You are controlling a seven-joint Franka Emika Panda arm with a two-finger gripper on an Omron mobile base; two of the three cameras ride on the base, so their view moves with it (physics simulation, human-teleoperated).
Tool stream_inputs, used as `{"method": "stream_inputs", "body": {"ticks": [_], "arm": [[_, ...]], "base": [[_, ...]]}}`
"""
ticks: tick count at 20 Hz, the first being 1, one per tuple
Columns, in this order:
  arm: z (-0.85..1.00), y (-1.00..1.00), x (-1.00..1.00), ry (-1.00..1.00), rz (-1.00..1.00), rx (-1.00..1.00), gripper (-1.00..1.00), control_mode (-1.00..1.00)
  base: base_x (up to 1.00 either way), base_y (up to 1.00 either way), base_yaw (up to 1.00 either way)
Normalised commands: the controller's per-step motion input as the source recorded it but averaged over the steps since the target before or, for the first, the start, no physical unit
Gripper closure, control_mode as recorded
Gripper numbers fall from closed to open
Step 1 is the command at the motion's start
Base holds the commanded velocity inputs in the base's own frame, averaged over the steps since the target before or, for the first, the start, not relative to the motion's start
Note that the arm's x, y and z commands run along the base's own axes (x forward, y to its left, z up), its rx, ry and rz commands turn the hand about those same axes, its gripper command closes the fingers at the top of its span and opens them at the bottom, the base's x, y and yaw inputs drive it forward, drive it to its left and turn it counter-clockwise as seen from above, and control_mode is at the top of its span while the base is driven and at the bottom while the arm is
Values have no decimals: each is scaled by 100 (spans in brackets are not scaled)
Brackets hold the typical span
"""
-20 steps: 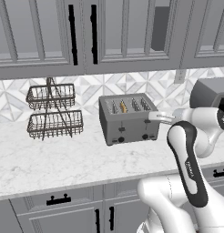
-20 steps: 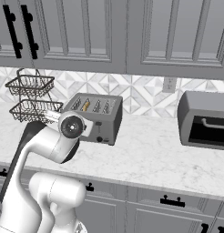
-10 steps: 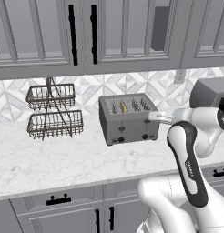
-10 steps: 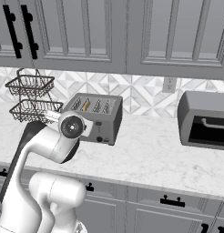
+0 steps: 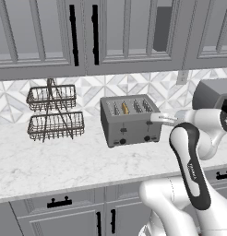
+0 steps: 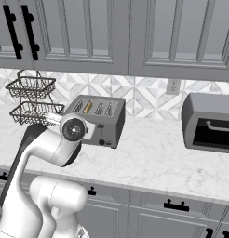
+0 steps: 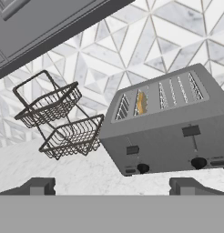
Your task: Start the toaster. Once the lever pops up, take the bread to the plate on the dining counter.
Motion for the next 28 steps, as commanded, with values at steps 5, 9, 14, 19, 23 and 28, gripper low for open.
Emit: {"method": "stream_inputs", "body": {"ticks": [5,9,14,19,23,28], "arm": [[0,0,0,0,0,0,-100,-100],[0,0,0,0,0,0,-100,-100],[0,0,0,0,0,0,-100,-100],[0,0,0,0,0,0,-100,-100],[0,0,0,0,0,0,-100,-100],[0,0,0,0,0,0,-100,-100]], "base": [[0,0,0],[0,0,0],[0,0,0],[0,0,0],[0,0,0],[0,0,0]]}}
